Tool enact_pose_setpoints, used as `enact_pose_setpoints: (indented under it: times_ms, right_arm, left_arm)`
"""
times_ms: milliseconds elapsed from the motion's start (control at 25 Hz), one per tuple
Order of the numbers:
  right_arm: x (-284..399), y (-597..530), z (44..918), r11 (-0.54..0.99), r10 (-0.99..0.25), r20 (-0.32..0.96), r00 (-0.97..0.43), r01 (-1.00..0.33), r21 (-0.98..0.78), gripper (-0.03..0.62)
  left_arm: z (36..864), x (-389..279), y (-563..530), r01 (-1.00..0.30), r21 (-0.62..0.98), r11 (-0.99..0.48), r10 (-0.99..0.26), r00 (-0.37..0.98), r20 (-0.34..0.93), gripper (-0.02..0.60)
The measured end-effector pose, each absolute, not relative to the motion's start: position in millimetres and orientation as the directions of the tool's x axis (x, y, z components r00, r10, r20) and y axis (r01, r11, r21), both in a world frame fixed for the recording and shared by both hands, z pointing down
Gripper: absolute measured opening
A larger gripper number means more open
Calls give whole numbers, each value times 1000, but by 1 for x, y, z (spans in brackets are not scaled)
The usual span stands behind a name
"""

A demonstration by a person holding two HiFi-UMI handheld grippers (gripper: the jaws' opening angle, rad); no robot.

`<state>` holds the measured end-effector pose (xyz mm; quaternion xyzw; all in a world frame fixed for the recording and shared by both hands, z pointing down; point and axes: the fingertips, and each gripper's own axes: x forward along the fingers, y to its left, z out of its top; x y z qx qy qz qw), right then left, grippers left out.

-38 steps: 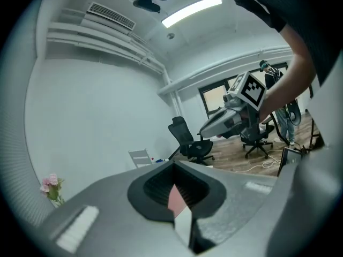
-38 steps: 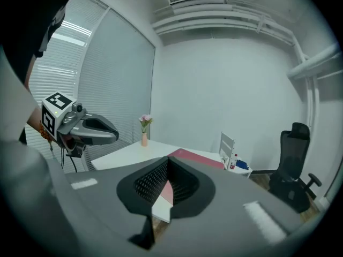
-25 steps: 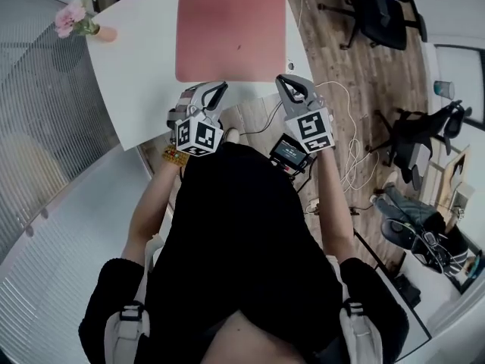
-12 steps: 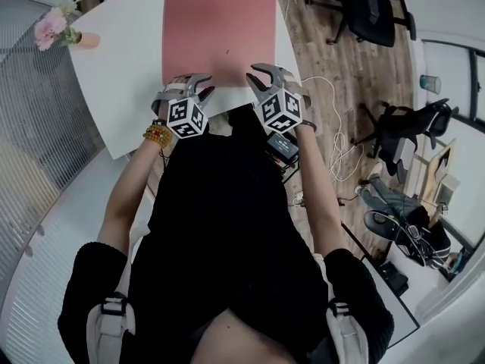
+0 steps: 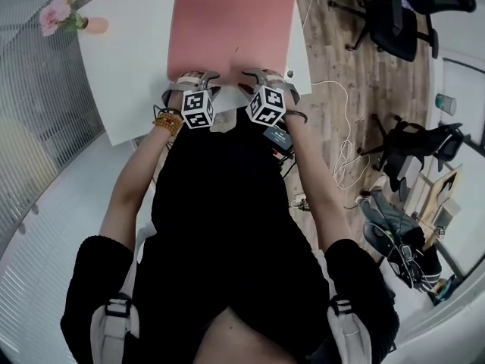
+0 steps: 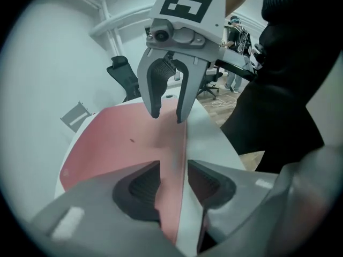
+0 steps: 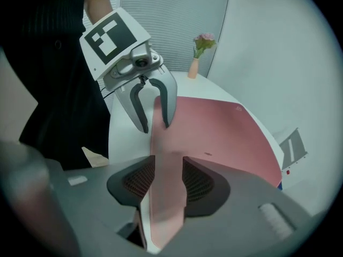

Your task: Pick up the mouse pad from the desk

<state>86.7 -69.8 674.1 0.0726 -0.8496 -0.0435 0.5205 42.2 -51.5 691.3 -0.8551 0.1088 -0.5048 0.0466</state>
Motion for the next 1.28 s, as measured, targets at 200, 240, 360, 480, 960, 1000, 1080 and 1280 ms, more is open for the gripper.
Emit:
enact_pose_setpoints:
  times_ms: [200, 240, 360, 480, 960, 1000, 1080, 1280]
  right_arm:
    - [76, -57, 697, 993, -119, 888, -445, -50, 108, 196]
    - [74, -55, 701, 994, -110, 890, -443, -45, 101, 198]
    - [68, -53, 709, 995, -99, 893, -438, -45, 88, 204]
    - [60, -53, 714, 995, -96, 892, -442, -62, 76, 212]
    - [62, -51, 724, 997, -55, 914, -402, 22, 70, 146]
    - [62, -51, 724, 997, -56, 916, -397, 23, 71, 144]
    - [62, -51, 724, 997, -63, 919, -389, 22, 77, 144]
    - [61, -48, 723, 993, -87, 926, -367, 44, 111, 125]
  left_arm:
    - [707, 38, -53, -117, -164, -980, -199, 446, 873, 164]
    - [709, 37, -53, -114, -159, -981, -193, 445, 874, 164]
    - [714, 35, -57, -121, -133, -984, -174, 451, 875, 164]
    - [716, 35, -54, -99, -106, -989, -140, 460, 877, 127]
    - [718, 37, -47, -62, -105, -993, -122, 423, 898, 66]
    - [718, 38, -46, -58, -105, -993, -120, 426, 897, 55]
    - [717, 38, -44, -56, -108, -993, -121, 435, 892, 32]
    - [711, 39, -43, -41, -166, -985, -166, 455, 875, 15]
